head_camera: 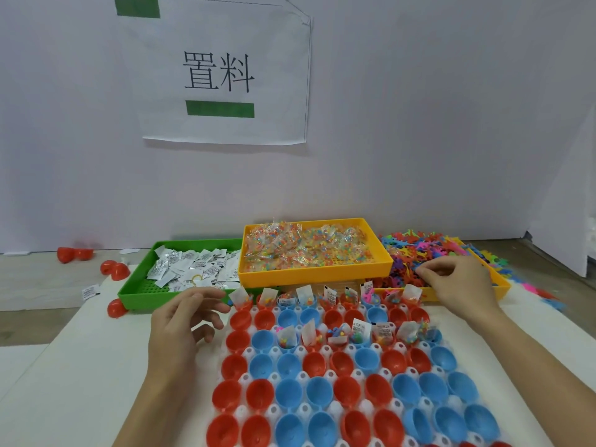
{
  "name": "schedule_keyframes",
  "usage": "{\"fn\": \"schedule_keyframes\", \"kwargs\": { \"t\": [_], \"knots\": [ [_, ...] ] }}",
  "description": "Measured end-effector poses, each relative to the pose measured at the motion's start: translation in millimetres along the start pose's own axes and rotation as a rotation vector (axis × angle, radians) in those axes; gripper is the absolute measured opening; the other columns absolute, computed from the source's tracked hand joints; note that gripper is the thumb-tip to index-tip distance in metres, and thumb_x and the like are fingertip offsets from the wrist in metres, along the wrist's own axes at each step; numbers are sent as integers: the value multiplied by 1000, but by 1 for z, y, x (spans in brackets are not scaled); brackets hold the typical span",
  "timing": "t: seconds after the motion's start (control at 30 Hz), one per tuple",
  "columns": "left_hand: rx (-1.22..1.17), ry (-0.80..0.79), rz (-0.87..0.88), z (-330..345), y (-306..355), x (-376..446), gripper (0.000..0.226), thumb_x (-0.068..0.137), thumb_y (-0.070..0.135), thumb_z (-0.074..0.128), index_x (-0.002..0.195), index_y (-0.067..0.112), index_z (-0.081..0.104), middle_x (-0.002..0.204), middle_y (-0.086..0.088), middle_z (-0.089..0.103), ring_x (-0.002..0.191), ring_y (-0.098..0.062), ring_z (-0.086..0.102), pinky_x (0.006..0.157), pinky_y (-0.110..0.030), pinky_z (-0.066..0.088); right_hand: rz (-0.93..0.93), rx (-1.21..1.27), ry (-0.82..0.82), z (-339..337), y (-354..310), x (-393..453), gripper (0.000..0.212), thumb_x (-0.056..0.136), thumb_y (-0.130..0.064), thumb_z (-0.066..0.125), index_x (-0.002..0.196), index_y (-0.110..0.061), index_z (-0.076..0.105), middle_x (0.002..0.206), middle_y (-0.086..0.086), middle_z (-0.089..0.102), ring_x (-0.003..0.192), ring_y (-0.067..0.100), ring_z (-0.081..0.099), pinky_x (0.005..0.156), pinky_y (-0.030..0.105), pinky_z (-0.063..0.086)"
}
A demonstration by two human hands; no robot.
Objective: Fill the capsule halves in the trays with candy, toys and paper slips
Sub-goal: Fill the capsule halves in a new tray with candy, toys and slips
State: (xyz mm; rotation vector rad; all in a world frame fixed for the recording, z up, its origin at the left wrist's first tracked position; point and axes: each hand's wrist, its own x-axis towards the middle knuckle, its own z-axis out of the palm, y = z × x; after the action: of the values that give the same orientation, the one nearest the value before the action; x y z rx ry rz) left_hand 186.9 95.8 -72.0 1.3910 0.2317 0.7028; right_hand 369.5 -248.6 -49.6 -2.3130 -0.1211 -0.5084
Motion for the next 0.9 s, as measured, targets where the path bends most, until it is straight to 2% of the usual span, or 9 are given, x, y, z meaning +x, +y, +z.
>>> {"fn": "schedule_keyframes", "kwargs": {
  "t": [0.13,0.27,0.4,0.43,0.5,0.53,0.6,0.73,0.9],
  "knots": [
    [5,-7,1,0,0,0,38,96,5,41,77,10,74,73,-16,68,57,-17,56,45,-19,40,-46,84,83,2,3,-8,8,86,-14,77,93,-11,77,79,-4,69,74,2,61,63,16,44],
    [4,-9,4,0,0,0,37,95,4,41,78,7,73,73,-18,67,56,-17,56,45,-18,40,-127,162,166,0,10,-23,13,91,-5,69,101,-9,75,88,2,72,78,9,65,65,10,50],
    [8,-8,5,0,-2,0,37,96,6,41,78,8,73,75,-18,68,57,-18,56,46,-19,40,-228,129,177,-1,20,-39,26,94,6,58,110,-6,73,99,-1,70,93,16,64,79,-2,43],
    [7,-9,6,0,-2,0,37,96,6,41,79,8,73,74,-18,68,57,-18,56,46,-19,40,-249,112,184,-1,21,-41,28,94,8,55,112,-5,72,103,-1,68,98,16,62,83,0,42],
    [8,-15,8,-1,-3,-1,36,95,7,41,79,8,74,74,-17,68,57,-18,56,46,-19,40,-288,61,169,1,20,-41,33,93,12,52,115,-3,71,107,3,68,105,16,58,89,14,43],
    [10,-19,10,-1,-3,0,36,95,8,41,80,9,74,75,-17,68,57,-18,56,46,-18,40,-306,33,151,3,19,-42,34,92,13,52,115,-3,72,108,6,69,106,17,56,90,22,42],
    [19,-23,11,-1,-5,-1,34,93,12,42,82,9,74,76,-18,69,59,-18,56,47,-20,41,-331,-3,123,4,19,-42,32,91,13,54,111,-3,72,105,9,70,104,17,54,90,29,40],
    [25,-24,9,-1,-7,0,32,90,19,44,84,9,74,78,-18,69,61,-19,56,48,-21,41,-307,-8,80,3,21,-41,24,92,9,57,104,-3,74,100,9,70,98,17,54,87,25,36],
    [14,-34,3,-3,-8,1,32,84,25,47,83,7,74,77,-20,68,60,-19,56,46,-19,41,-228,30,67,2,21,-39,21,94,5,56,100,-5,74,96,7,70,94,16,56,79,16,38]
  ]
}}
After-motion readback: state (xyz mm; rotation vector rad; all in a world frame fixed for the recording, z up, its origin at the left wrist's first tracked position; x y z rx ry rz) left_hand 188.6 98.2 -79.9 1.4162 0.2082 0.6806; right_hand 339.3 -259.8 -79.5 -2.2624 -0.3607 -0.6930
